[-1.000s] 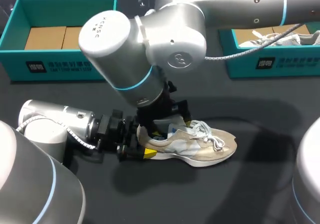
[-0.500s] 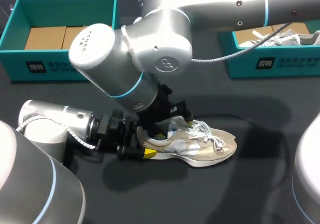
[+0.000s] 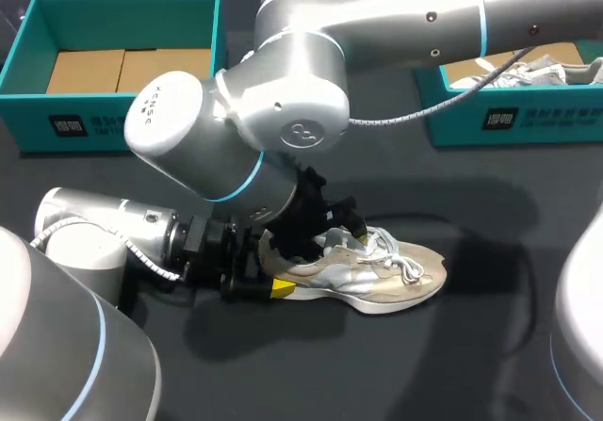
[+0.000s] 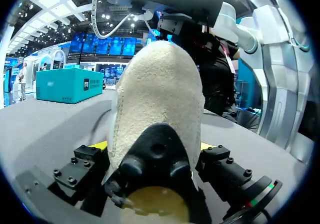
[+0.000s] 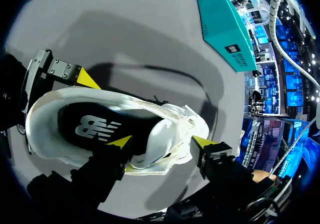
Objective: Take the shoe out of the shoebox, open the shoe tongue, remove and reinsert the insole, then place the shoe into the shoebox
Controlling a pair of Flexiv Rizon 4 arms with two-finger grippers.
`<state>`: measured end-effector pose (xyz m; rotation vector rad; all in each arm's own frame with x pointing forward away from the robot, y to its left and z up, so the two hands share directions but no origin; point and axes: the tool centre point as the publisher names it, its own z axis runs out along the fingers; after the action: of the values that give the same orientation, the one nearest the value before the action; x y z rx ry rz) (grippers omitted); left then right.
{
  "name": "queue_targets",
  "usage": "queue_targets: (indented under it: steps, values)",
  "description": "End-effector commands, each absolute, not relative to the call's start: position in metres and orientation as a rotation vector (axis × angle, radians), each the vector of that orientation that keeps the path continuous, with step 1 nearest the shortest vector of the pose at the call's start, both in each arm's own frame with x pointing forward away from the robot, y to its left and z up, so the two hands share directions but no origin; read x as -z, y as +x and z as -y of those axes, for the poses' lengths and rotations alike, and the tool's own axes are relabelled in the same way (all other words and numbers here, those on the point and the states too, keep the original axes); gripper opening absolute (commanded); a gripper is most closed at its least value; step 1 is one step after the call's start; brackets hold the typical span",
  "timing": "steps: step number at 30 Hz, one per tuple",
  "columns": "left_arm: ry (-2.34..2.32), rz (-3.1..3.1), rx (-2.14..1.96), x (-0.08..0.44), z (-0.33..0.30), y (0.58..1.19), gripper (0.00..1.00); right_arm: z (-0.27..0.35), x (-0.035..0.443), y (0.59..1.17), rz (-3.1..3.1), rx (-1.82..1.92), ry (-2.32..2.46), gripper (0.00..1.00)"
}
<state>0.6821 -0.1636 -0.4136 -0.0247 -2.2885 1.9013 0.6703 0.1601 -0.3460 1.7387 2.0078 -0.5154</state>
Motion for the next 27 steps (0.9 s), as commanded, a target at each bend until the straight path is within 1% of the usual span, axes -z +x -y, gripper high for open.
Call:
queue_targets:
  steps: [1,6,10,16,18,21,23,25,27]
  values:
    - [-0.02,2.29,-1.904,0.417,0.162,0.681,0.0,-0.155,0.346,0.668,-1.182,0.237,2.302,0.48]
    - [-0.02,2.29,-1.904,0.417,0.162,0.681,0.0,-0.153,0.338,0.67,-1.182,0.252,2.295,0.48]
    - [-0.02,2.29,-1.904,0.417,0.162,0.681,0.0,-0.151,0.332,0.669,-1.189,0.263,2.291,0.51]
    - [-0.02,2.29,-1.904,0.417,0.162,0.681,0.0,-0.15,0.326,0.666,-1.202,0.273,2.302,0.5]
    - [-0.02,2.29,-1.904,0.417,0.162,0.681,0.0,-0.154,0.327,0.665,-1.221,0.268,2.306,0.52]
    - [-0.02,2.29,-1.904,0.417,0.162,0.681,0.0,-0.16,0.331,0.665,-1.24,0.265,2.314,0.6]
    - [-0.02,2.29,-1.904,0.417,0.162,0.681,0.0,-0.164,0.333,0.664,-1.249,0.26,2.317,0.68]
    - [-0.02,2.29,-1.904,0.417,0.162,0.681,0.0,-0.166,0.334,0.664,-1.255,0.253,2.322,0.74]
    - [-0.02,2.29,-1.904,0.417,0.162,0.681,0.0,-0.167,0.334,0.664,-1.246,0.244,2.328,0.75]
